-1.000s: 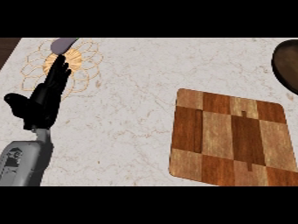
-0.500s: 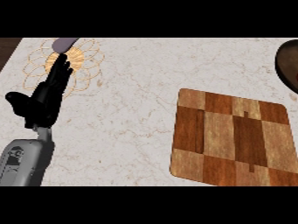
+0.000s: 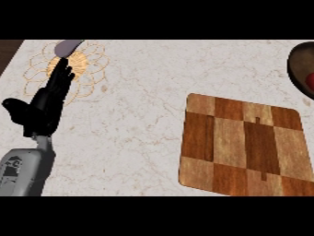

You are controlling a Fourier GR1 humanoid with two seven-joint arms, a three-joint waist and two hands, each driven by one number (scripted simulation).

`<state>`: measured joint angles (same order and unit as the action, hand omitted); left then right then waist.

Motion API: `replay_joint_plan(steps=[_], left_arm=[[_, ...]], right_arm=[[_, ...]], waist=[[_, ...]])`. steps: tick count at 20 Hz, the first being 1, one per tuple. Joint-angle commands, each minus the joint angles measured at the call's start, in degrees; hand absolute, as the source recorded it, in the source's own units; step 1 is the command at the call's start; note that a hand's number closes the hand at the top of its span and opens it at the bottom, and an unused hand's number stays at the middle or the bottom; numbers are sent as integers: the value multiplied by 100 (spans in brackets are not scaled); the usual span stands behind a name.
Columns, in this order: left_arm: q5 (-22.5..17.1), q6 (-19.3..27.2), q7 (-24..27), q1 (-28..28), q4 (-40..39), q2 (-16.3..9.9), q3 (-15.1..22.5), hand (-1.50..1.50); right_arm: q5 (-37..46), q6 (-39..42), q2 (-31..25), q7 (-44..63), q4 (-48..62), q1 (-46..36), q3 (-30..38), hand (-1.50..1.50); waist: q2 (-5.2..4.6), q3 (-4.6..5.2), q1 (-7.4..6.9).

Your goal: Pick the tomato from the cutting board and place it in the pan

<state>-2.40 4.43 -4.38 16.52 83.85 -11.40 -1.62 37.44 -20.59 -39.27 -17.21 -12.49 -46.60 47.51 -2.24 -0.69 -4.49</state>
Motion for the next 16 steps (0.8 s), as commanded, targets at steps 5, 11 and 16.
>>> replay_joint_plan(steps=[5,11,16], left_arm=[[71,253,-135,-17,-34,138,-53,0],[-95,-67,220,-308,-294,-202,-424,0],[29,85,-89,-157,-226,-116,-372,0]], right_arm=[[-1133,937,128,-1260,35,443,917,-150],[-1535,2314,-140,-1826,-167,1091,933,-150],[-1897,2763,-34,-1666,-913,1529,724,-150]], waist=[[129,33,294],[235,70,497],[270,81,567]])
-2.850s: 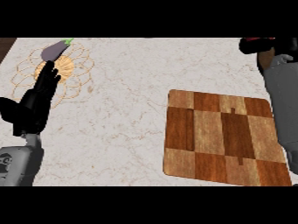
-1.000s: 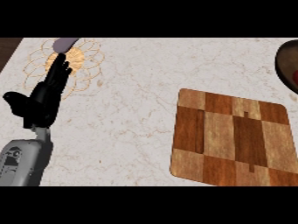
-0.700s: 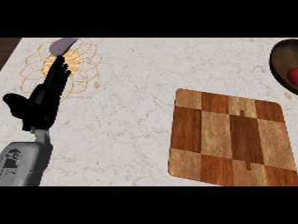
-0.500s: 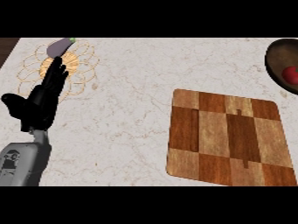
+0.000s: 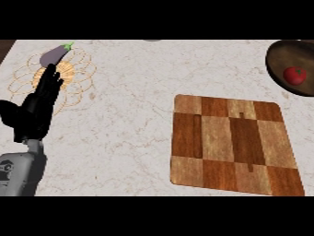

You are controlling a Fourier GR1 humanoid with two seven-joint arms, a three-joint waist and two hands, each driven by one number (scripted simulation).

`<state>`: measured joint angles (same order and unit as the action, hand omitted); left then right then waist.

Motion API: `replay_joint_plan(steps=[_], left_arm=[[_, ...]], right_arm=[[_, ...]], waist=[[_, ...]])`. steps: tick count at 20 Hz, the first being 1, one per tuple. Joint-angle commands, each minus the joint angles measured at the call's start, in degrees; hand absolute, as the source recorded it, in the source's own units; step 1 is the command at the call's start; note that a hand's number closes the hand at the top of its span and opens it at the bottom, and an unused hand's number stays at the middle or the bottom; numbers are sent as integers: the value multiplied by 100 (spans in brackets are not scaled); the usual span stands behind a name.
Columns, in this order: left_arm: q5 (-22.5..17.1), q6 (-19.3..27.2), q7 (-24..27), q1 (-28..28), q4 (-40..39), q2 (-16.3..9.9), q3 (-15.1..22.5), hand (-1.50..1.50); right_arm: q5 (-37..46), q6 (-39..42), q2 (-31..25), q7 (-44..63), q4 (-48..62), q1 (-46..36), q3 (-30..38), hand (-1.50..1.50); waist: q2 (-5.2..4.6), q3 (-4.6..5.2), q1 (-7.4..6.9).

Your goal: Pick the tomato from the cutting board and place it in the pan

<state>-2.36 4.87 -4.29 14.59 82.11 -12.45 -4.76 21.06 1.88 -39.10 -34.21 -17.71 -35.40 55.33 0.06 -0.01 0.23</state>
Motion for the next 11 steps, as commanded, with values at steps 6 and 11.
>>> replay_joint_plan(steps=[6,11], left_arm=[[166,163,-234,-181,270,41,26,0],[147,85,-195,-121,347,40,3,0]], right_arm=[[-496,729,760,584,-1819,1168,-321,-150],[-683,636,1400,1604,-3736,1772,-632,-150]], waist=[[84,26,187],[39,16,98]])
